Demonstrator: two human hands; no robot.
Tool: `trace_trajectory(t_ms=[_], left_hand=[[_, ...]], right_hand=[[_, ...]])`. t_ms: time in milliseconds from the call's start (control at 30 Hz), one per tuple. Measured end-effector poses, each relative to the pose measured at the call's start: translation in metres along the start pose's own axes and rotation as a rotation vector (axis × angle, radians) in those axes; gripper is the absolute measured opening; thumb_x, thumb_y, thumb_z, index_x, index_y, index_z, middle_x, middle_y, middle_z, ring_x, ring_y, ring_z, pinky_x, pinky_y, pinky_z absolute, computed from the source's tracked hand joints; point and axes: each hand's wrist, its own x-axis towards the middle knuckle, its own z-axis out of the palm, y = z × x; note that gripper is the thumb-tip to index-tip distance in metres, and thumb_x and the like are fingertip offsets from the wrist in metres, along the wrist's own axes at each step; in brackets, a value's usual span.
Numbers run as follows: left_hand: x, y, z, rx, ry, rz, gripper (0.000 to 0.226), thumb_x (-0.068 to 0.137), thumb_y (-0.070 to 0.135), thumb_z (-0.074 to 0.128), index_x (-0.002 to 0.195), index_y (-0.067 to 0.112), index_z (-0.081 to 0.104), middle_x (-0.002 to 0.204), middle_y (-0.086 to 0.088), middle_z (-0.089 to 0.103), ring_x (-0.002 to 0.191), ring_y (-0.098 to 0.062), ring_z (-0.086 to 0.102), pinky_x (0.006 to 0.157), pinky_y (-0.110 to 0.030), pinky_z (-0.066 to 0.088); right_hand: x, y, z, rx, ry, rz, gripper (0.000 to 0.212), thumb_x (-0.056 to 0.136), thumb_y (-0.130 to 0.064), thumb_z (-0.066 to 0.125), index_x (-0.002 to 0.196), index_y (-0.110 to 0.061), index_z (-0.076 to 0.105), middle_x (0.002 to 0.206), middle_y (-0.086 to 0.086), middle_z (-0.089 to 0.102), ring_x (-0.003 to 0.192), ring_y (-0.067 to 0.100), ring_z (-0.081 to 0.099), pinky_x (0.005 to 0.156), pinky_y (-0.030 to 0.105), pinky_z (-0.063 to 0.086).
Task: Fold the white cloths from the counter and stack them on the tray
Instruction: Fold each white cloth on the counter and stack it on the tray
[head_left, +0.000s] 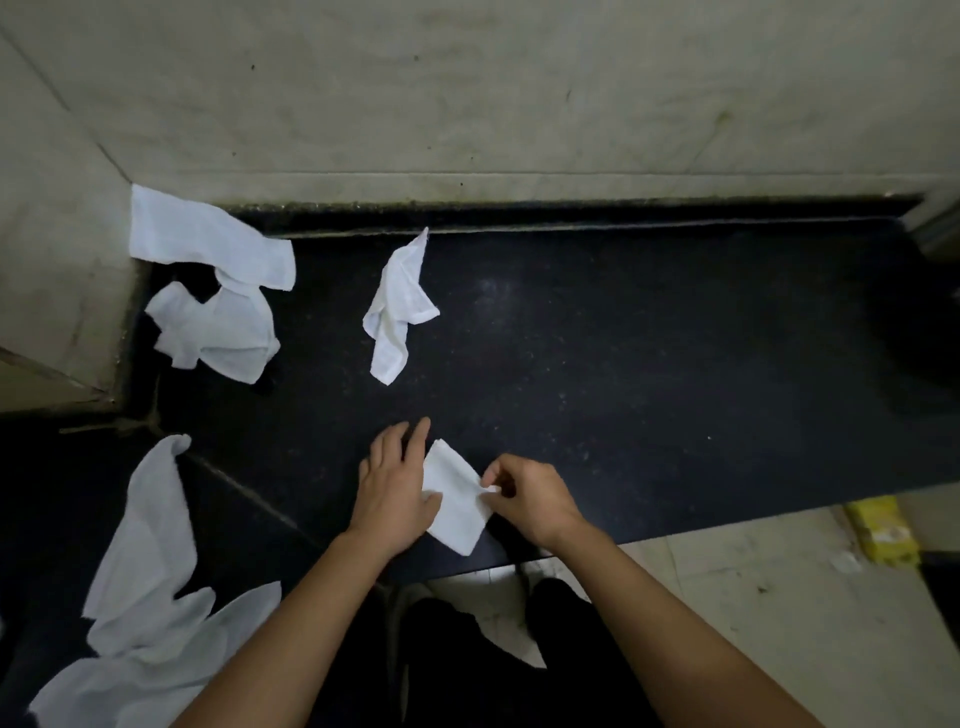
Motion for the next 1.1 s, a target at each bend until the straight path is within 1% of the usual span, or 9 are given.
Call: trace_trajectory(t_ms=[67, 133, 200, 300, 400, 767, 900, 1000, 1100], left_hand=[[0.012, 0.008, -0.009, 0.023, -0.099, 0.122, 0.094, 0.084, 0.030, 0.070, 0.156, 0.032, 0.010, 0.161, -0.007, 0.003, 0.150, -0.027, -0.001, 0.118, -0.046, 0.019], [0.019, 0.019, -0.014, 0.036, -0.139, 0.243, 0.068, 0.086, 0.026, 0.068, 0.147, 0.033, 0.037, 0.161, -0.002, 0.011, 0.150, -0.024, 0.001, 0.117, -0.044, 0.019], [0.022, 0.035, -0.019, 0.023, -0.127, 0.319, 0.033, 0.088, 0.023, 0.065, 0.120, 0.028, 0.061, 0.153, 0.004, 0.033, 0.145, -0.019, 0.021, 0.108, -0.038, 0.028], [0.016, 0.073, -0.020, 0.022, -0.089, 0.400, 0.010, 0.089, 0.022, 0.063, 0.097, 0.027, 0.066, 0.114, 0.011, 0.058, 0.112, -0.015, 0.051, 0.088, -0.030, 0.037], [0.011, 0.121, -0.020, 0.001, -0.028, 0.450, 0.005, 0.088, 0.025, 0.066, 0.092, 0.029, 0.067, 0.090, 0.011, 0.061, 0.091, -0.015, 0.057, 0.077, -0.029, 0.041], [-0.006, 0.370, 0.038, -0.269, 0.021, 0.493, 0.024, 0.073, 0.019, 0.084, 0.077, 0.040, 0.072, 0.079, 0.017, 0.067, 0.081, -0.005, 0.061, 0.076, -0.026, 0.048], [-0.006, 0.472, 0.071, -0.291, -0.049, 0.612, 0.027, 0.073, 0.014, 0.083, 0.076, 0.038, 0.072, 0.082, 0.019, 0.068, 0.080, -0.006, 0.064, 0.075, -0.030, 0.052], [-0.005, 0.532, 0.091, -0.219, -0.098, 0.740, 0.024, 0.073, 0.015, 0.083, 0.077, 0.036, 0.073, 0.079, 0.017, 0.068, 0.079, -0.006, 0.062, 0.075, -0.033, 0.051], [0.003, 0.589, 0.113, -0.075, -0.121, 0.933, 0.018, 0.075, 0.021, 0.082, 0.082, 0.035, 0.073, 0.081, 0.018, 0.066, 0.081, -0.005, 0.058, 0.074, -0.035, 0.050]], right_hand=[[-0.010, 0.005, -0.011, 0.000, 0.025, -0.055, 0.018, 0.085, -0.018, 0.072, 0.085, -0.034, 0.064, 0.085, -0.016, 0.066, 0.080, 0.005, 0.062, 0.075, 0.028, 0.054], [-0.021, 0.013, -0.022, -0.008, 0.063, -0.090, 0.019, 0.085, -0.017, 0.072, 0.088, -0.034, 0.065, 0.083, -0.016, 0.065, 0.079, 0.006, 0.062, 0.075, 0.031, 0.054], [-0.033, 0.024, -0.035, 0.003, 0.128, -0.089, 0.021, 0.085, -0.016, 0.071, 0.091, -0.035, 0.064, 0.084, -0.014, 0.066, 0.079, 0.007, 0.062, 0.075, 0.032, 0.054], [-0.053, 0.050, -0.057, 0.028, 0.231, -0.055, 0.026, 0.086, -0.017, 0.071, 0.102, -0.036, 0.068, 0.093, -0.016, 0.067, 0.087, 0.006, 0.062, 0.080, 0.027, 0.053], [-0.073, 0.084, -0.084, 0.028, 0.298, -0.053, 0.020, 0.086, -0.021, 0.070, 0.101, -0.035, 0.072, 0.098, -0.013, 0.067, 0.091, 0.006, 0.062, 0.084, 0.030, 0.053], [-0.179, 0.278, -0.207, 0.334, 0.629, -0.034, 0.024, 0.079, -0.021, 0.076, 0.078, -0.044, 0.070, 0.085, -0.012, 0.066, 0.083, 0.003, 0.062, 0.071, 0.014, 0.044], [-0.230, 0.351, -0.241, 0.429, 0.719, 0.021, 0.023, 0.077, -0.029, 0.080, 0.089, -0.044, 0.066, 0.097, -0.015, 0.065, 0.092, 0.000, 0.061, 0.080, 0.016, 0.043], [-0.261, 0.392, -0.261, 0.348, 0.764, 0.054, 0.041, 0.075, -0.050, 0.079, 0.112, -0.045, 0.063, 0.109, -0.020, 0.058, 0.104, -0.002, 0.055, 0.091, 0.019, 0.043], [-0.278, 0.427, -0.289, 0.277, 0.805, 0.062, 0.044, 0.079, -0.054, 0.073, 0.121, -0.040, 0.067, 0.110, -0.015, 0.060, 0.106, 0.006, 0.056, 0.093, 0.027, 0.047]])
